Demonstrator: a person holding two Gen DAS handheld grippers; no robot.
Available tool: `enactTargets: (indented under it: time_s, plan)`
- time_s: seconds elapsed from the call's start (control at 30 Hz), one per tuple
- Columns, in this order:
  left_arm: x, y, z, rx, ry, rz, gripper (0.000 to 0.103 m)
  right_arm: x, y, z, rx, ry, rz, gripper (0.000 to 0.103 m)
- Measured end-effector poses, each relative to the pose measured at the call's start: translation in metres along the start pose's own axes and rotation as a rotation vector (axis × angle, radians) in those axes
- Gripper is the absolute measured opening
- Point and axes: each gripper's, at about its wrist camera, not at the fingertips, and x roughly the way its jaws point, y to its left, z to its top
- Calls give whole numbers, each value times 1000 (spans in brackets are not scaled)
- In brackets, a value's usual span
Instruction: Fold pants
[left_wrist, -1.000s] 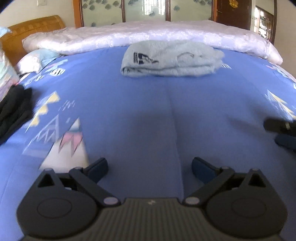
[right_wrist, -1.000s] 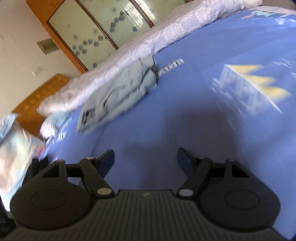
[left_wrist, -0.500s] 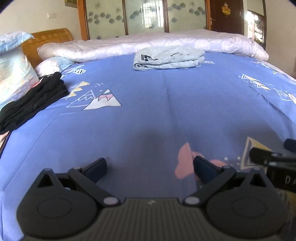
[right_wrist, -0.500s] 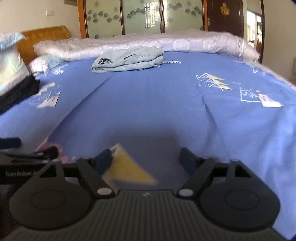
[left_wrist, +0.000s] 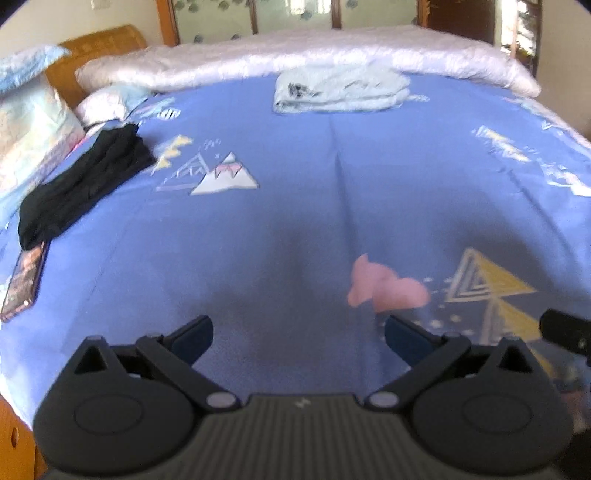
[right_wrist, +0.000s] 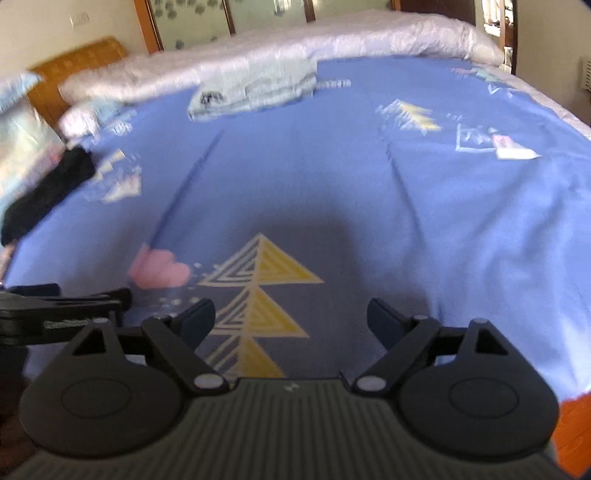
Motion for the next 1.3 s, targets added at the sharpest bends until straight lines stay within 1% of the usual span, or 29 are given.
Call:
enactTargets:
  time_s: [0.1,0.2,0.33,0.43,0.5,0.6,0.67,0.73,0.8,0.87,1.07,1.3]
  plan:
    - [-22,0,6,-6,-22,-23,103,-26,2,7,-16,-83,-21,91]
    - [-44,1,13,-12,-70,-34,103,-46,5,18,5,-161,-21,93]
    - [-70,2,20,-13,-134,-32,103,-64,12,28,7,-254,-6,103]
    - [-85,3,25,-11,-171,-42,103,-72,15,29,0,-307,-7,103]
    - [-94,4,27,-15,-192,-55,103,-74,16,27,-3,-318,0,103]
    - [-102,4,29,-23,-212,-56,103,-74,15,29,-4,-314,9,103]
    - [-105,4,29,-22,-230,-43,103,-74,13,30,8,-314,22,103]
    - [-106,3,29,-16,-239,-11,103,-74,9,30,25,-317,26,103]
    - [-105,1,27,-5,-234,32,103,-75,7,31,37,-324,25,103]
    - [-103,-1,26,7,-229,59,103,-74,5,31,54,-321,25,103]
    - [-98,-4,25,19,-190,74,103,-72,0,30,95,-313,26,103]
    - [-93,-5,24,-1,-132,68,103,-73,-4,28,106,-311,24,103]
